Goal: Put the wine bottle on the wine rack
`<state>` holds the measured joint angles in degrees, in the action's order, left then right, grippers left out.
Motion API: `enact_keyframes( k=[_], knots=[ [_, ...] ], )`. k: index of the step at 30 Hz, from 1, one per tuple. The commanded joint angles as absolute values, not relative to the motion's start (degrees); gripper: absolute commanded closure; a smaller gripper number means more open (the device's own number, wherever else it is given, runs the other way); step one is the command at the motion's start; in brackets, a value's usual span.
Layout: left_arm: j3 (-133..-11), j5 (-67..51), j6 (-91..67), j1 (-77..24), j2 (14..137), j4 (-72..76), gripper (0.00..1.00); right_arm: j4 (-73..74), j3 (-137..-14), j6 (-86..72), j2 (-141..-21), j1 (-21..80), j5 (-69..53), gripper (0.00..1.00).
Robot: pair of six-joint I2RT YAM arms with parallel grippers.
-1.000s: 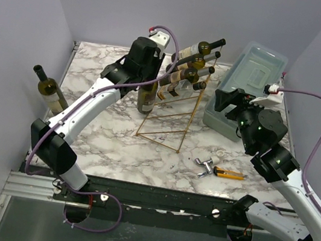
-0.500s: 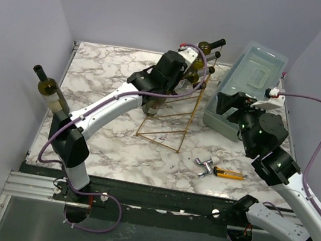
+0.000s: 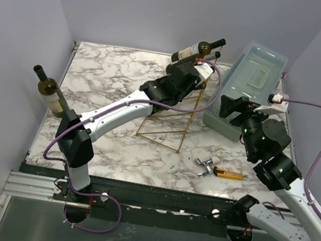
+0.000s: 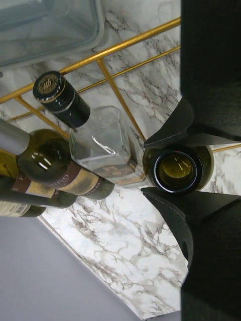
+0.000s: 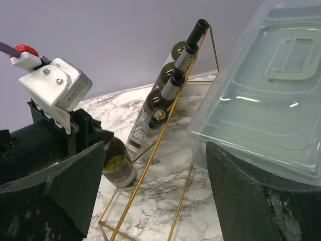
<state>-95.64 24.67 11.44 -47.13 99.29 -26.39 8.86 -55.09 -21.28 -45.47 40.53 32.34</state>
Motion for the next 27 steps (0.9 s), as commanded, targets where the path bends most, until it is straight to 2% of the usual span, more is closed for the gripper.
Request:
enact_keyframes(
  k=[1, 11, 14, 19, 27],
  knots=[
    [-95.0, 24.1, 12.1, -48.8, 101.3, -25.7, 1.00, 6.9, -54.1, -20.0, -44.5, 40.7, 34.2, 0.16],
    [-95.4, 25.2, 12.7, -51.0, 104.0, -27.5, 0.99, 6.7, -53.2, -19.7, -43.6, 40.7, 34.3, 0.16],
    [-95.3, 23.3, 12.1, -51.2, 104.0, -29.0, 0.86, 6.7, -53.0, -19.6, -43.4, 40.6, 34.4, 0.16],
    [-95.5, 14.7, 11.4, -51.2, 103.9, -31.4, 0.73, 6.8, -52.5, -19.7, -43.3, 40.7, 34.1, 0.16],
    [-97.3, 11.8, 10.9, -51.4, 106.3, -34.6, 0.62, 7.2, -52.9, -19.9, -43.3, 40.6, 33.6, 0.16]
  ],
)
